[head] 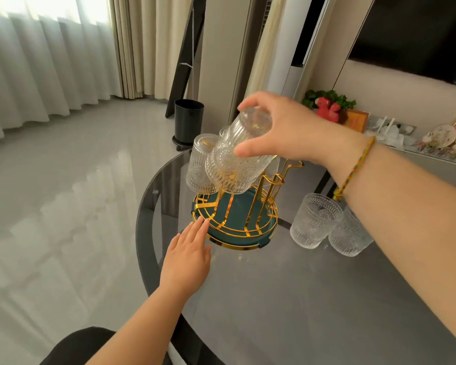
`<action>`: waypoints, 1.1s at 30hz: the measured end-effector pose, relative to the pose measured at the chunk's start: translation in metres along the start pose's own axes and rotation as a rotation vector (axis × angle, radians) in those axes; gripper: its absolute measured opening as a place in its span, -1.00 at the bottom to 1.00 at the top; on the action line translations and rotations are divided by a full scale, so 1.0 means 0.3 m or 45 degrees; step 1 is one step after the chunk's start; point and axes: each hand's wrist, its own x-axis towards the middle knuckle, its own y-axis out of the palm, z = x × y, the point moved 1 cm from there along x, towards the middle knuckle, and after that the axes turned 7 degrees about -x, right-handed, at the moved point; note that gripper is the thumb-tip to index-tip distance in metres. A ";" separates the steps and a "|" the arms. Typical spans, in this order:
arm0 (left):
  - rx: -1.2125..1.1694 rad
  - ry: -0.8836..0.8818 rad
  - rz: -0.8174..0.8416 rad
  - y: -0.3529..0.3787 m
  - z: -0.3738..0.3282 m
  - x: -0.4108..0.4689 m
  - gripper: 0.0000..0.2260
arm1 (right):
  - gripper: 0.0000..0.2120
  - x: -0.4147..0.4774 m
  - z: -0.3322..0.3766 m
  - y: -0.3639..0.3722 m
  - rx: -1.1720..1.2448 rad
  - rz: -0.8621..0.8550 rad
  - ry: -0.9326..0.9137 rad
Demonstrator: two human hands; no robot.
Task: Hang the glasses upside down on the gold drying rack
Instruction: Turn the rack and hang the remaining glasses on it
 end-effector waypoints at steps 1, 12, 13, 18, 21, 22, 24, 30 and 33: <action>-0.019 -0.007 -0.003 -0.002 0.002 0.002 -0.55 | -0.35 0.010 0.000 0.018 -0.024 0.025 0.008; -0.088 -0.046 -0.011 -0.008 0.005 0.008 -0.52 | -0.30 0.051 -0.051 0.188 -0.088 0.220 0.099; -0.090 -0.046 -0.011 -0.009 0.004 0.007 -0.52 | -0.30 0.052 -0.052 0.200 -0.101 0.228 0.100; -0.083 -0.045 -0.013 -0.009 0.001 0.006 -0.53 | -0.32 0.048 -0.057 0.236 -0.088 0.244 0.122; -0.080 -0.054 -0.008 -0.009 0.000 0.007 -0.53 | -0.31 0.046 -0.059 0.245 -0.059 0.242 0.119; -0.077 -0.056 -0.008 -0.008 0.000 0.007 -0.53 | -0.31 0.046 -0.060 0.247 -0.058 0.242 0.114; -0.074 -0.063 -0.008 -0.009 -0.001 0.006 -0.53 | -0.31 0.047 -0.062 0.250 -0.061 0.244 0.111; -0.058 -0.043 -0.017 -0.009 -0.002 0.004 -0.53 | -0.31 0.039 -0.068 0.253 -0.052 0.228 0.100; -0.058 -0.030 -0.024 -0.010 -0.004 0.001 -0.53 | -0.33 0.020 -0.074 0.241 -0.022 0.163 0.110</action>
